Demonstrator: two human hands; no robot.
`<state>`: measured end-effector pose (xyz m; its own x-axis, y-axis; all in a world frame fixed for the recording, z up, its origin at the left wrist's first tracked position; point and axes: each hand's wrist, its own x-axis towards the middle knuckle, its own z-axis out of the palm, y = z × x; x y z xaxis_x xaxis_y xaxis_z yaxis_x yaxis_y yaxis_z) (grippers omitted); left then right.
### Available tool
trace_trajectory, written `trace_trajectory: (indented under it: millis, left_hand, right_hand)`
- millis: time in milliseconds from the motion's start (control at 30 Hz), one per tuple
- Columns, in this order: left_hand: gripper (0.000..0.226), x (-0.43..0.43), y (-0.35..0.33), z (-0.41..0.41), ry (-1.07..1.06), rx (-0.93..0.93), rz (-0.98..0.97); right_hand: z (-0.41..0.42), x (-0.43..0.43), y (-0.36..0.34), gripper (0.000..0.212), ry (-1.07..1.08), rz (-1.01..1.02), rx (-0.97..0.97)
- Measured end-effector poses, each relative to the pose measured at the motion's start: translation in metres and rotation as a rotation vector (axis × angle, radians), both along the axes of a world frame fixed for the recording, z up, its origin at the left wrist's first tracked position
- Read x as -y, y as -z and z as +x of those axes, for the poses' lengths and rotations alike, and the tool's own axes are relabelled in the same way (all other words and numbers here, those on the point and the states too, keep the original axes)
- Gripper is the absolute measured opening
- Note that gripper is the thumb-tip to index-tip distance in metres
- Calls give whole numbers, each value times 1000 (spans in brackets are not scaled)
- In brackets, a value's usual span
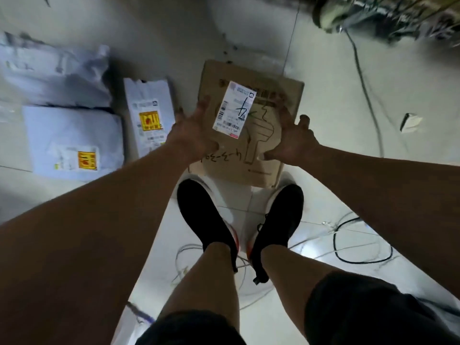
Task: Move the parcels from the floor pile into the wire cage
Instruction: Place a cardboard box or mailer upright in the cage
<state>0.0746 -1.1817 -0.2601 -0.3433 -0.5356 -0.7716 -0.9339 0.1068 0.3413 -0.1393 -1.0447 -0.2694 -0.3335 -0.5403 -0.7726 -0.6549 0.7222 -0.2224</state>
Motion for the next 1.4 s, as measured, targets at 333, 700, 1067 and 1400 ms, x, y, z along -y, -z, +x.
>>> trace_trajectory:
  millis: [333,700,1067,1400]
  left_hand:
    - [136,-15,68,-5,-73,-124,65]
    - [132,-8,-68,28,-106,-97,4]
    - [129,37,-313,85,-265,-80,-160]
    - [127,91,-550,128,-182,-44,-304]
  right_hand:
    - [-1,-17,66,158,190,-196,120]
    - [22,13,-78,144,8,-140,83]
    - [60,100,-318,141,-181,-224,95]
    - [82,160,-539,141,-301,-350,73]
